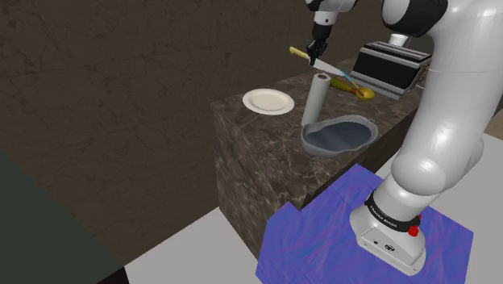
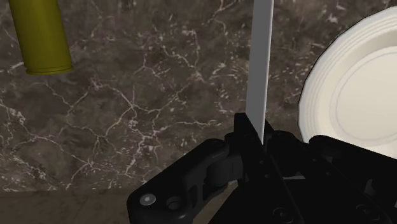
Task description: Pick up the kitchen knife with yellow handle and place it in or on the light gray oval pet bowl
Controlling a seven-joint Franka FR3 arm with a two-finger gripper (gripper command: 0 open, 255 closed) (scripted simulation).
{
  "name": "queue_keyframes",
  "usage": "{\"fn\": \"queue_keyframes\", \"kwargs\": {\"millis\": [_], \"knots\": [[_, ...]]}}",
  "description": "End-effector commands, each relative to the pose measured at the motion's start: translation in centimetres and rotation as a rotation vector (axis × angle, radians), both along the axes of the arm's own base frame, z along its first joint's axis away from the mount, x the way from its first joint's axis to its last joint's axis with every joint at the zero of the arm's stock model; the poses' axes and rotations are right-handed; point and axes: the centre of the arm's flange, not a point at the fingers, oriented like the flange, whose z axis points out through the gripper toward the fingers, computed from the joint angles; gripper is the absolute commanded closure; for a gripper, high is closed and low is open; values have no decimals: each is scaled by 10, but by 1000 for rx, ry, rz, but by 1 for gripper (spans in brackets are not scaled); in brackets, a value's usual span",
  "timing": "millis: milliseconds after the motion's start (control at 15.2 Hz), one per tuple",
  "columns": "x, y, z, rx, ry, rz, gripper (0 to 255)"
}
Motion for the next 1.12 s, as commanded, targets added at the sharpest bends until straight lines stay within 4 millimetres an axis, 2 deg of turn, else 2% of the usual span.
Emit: {"fn": "queue_keyframes", "kwargs": {"millis": [0,198,1056], "knots": [[0,1,12,0,1,0,255],[-1,1,24,0,1,0,255],[-135,108,25,0,1,0,255]]}}
